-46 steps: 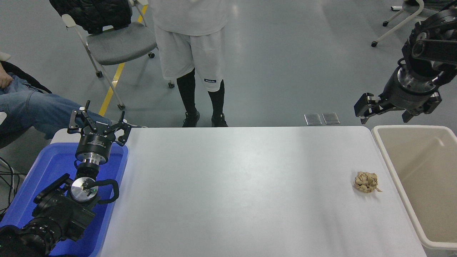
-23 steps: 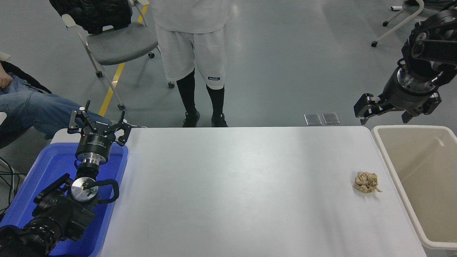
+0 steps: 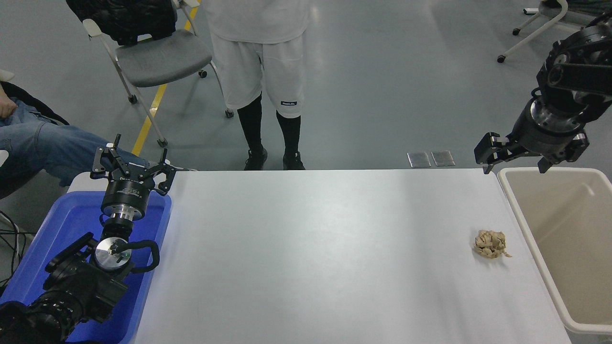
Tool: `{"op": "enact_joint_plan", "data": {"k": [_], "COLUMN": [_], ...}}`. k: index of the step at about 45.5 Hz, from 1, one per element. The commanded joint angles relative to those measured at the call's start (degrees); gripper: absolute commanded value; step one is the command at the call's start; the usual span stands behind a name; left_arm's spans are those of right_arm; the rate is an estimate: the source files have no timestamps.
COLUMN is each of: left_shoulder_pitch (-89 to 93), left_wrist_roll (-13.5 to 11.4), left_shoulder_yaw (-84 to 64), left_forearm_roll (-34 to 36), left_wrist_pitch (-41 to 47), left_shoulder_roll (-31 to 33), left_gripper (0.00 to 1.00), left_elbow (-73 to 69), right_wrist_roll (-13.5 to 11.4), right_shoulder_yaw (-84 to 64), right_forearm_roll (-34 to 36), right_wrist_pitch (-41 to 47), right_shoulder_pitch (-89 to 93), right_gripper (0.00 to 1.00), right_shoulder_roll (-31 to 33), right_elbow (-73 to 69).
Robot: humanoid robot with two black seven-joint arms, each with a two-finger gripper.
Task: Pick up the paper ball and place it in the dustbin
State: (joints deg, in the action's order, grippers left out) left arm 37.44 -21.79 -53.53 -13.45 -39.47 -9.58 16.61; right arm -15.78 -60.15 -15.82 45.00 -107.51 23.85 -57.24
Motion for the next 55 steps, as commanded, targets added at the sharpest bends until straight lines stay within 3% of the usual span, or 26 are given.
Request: {"op": "enact_joint_plan", "data": {"k": [1, 11, 16, 29, 55], "left_shoulder_pitch": [0.00, 0.00, 0.00, 0.00, 0.00], "left_wrist_roll": [-0.01, -0.01, -0.01, -0.01, -0.10], "left_shoulder_yaw": [0.00, 0.00, 0.00, 0.00, 0.00], "left_forearm_roll": [0.00, 0.00, 0.00, -0.08, -0.08], "left_wrist_pitch": [0.01, 0.01, 0.01, 0.01, 0.01], "left_shoulder_roll": [0.00, 0.00, 0.00, 0.00, 0.00], "left_gripper": [0.99, 0.99, 0.99, 0.99, 0.99], "left_elbow": [0.00, 0.00, 0.00, 0.00, 0.00], "right_wrist_roll": [-0.04, -0.04, -0.04, -0.04, 0.05], "right_shoulder_yaw": [1.17, 2.75, 1.61, 2.23, 17.86], "right_forearm_roll": [-0.88, -5.10, -5.19, -4.31, -4.04], "right_wrist_pitch": [0.00, 0.00, -9.30, -21.44, -27.51], "right_shoulder_pitch": [3.62, 9.85, 13.29, 18.30, 35.25], "right_gripper": [1.00, 1.00, 1.00, 1.00, 1.00], "right_shoulder_roll": [1.90, 2.26, 2.34, 2.43, 4.28], "right_elbow": [0.55, 0.73, 0.73, 1.95, 12.32]}}
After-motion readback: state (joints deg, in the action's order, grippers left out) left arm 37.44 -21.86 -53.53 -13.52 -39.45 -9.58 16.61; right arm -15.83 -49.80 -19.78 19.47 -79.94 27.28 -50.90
